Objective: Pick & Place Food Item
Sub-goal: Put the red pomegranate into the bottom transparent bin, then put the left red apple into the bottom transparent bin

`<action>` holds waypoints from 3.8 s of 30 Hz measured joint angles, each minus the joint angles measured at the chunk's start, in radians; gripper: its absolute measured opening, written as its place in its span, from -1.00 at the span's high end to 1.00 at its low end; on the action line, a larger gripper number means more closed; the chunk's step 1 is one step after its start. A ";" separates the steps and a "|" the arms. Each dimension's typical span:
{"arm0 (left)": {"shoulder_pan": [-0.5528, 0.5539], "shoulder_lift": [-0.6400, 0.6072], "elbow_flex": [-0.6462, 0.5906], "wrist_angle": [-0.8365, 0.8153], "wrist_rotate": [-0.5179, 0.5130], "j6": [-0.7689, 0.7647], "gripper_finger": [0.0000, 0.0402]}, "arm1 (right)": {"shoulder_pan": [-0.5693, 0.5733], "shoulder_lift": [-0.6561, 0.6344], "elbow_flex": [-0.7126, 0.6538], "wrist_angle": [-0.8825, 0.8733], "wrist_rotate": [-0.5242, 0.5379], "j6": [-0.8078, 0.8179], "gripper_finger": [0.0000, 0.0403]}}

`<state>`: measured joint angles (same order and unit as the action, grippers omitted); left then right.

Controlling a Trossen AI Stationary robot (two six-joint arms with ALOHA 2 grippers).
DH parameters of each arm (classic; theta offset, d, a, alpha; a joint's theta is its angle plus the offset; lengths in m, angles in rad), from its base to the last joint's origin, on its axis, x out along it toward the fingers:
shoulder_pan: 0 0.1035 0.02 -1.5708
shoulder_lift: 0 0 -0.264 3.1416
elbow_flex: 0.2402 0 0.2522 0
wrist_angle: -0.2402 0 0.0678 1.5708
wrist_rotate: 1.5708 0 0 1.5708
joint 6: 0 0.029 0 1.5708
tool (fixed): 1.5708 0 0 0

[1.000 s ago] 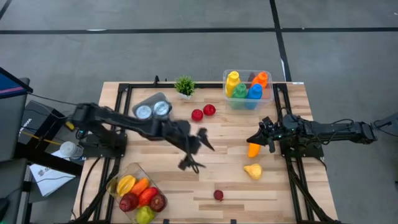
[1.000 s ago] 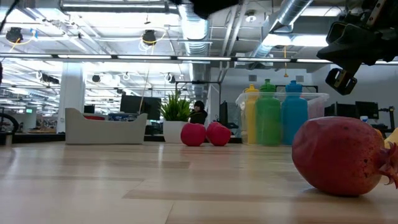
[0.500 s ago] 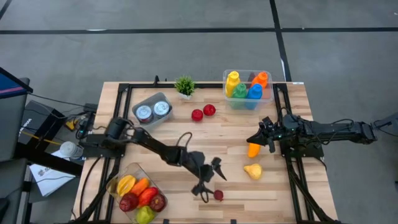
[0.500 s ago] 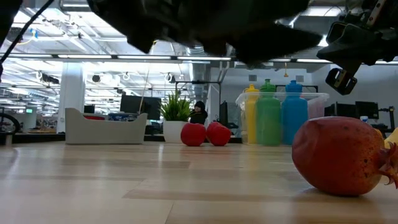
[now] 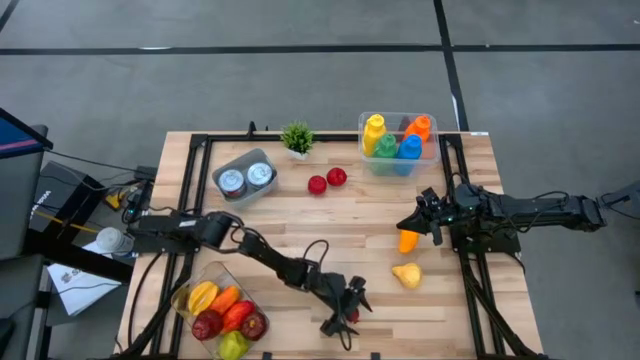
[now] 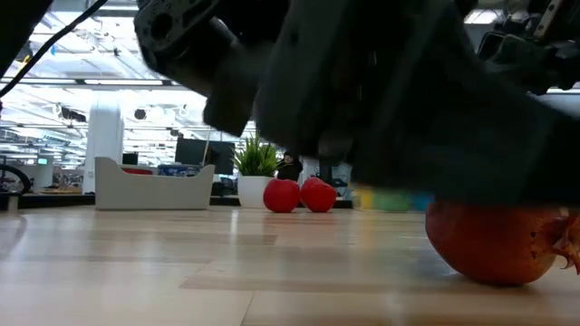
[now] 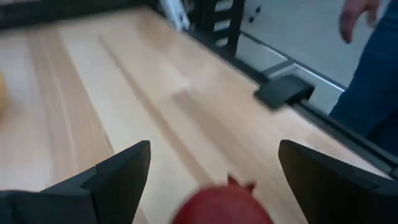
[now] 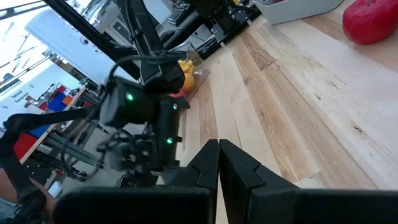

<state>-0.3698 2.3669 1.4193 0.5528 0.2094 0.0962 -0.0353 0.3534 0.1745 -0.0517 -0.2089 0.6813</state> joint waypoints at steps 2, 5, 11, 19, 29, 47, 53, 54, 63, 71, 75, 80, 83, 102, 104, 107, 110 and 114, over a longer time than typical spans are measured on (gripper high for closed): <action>-0.001 0.006 0.000 -0.027 -0.012 -0.036 -0.72 | 0.000 0.000 0.000 0.000 0.000 0.000 0.97; -0.006 0.005 0.001 -0.100 -0.018 -0.047 -0.69 | 0.000 0.000 0.000 0.000 0.000 0.000 0.97; -0.022 0.000 0.004 -0.144 -0.059 -0.046 -0.42 | 0.000 0.000 0.000 0.000 0.000 0.000 0.97; -0.023 -0.053 -0.003 -0.195 -0.160 -0.162 0.10 | 0.000 0.000 0.000 0.000 0.000 0.000 0.97; -0.030 -0.409 -0.002 -0.611 -0.195 -0.335 -0.04 | 0.000 0.000 0.000 0.000 0.000 0.000 0.97; -0.329 -1.018 -0.001 -1.825 -0.520 -1.072 0.01 | 0.000 0.000 0.000 0.000 0.000 0.000 0.97; -0.388 -1.023 -0.038 -1.943 -0.523 -1.221 0.04 | 0.000 0.000 0.000 0.000 0.000 0.000 0.97; -0.393 -1.022 -0.057 -1.932 -0.518 -1.230 0.05 | 0.000 0.000 0.000 0.000 0.000 0.000 0.97; -0.401 -1.021 -0.306 -1.784 -0.335 -1.291 0.00 | 0.000 0.000 0.000 0.000 0.000 0.000 0.97; -0.401 -1.021 -0.444 -1.654 -0.232 -1.307 0.04 | 0.000 0.000 0.000 0.000 0.000 0.000 0.97; -0.401 -1.021 -0.447 -1.651 -0.236 -1.308 -0.04 | 0.000 0.000 0.000 0.000 0.000 0.000 0.97; -0.401 -1.022 -0.447 -1.652 -0.239 -1.307 -0.19 | 0.000 0.000 0.000 0.000 0.000 0.000 0.97; -0.401 -1.021 -0.447 -1.655 -0.246 -1.306 -0.33 | 0.000 0.000 0.000 0.000 0.000 0.000 0.97; -0.135 -1.228 -0.447 -1.045 -0.452 -0.972 -0.67 | 0.000 0.000 0.000 0.000 0.000 0.000 0.97; -0.068 -1.241 -0.447 -0.981 -0.564 -0.822 -0.66 | 0.000 0.000 0.000 0.000 0.000 0.000 0.97; 0.055 -1.235 -0.447 -0.873 -0.681 -0.606 -0.64 | 0.000 0.000 0.000 0.000 0.000 0.000 0.97; 0.197 -1.188 -0.447 -0.746 -0.713 -0.453 -0.64 | 0.000 0.000 0.000 0.000 0.000 0.000 0.97; 0.353 -1.089 -0.447 -0.584 -0.676 -0.304 -0.65 | 0.000 0.000 0.000 0.000 0.000 0.000 0.97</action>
<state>-0.0172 1.2776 0.9726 -0.0313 -0.4668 -0.2076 -0.0351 0.3531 0.1745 -0.0517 -0.2085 0.6813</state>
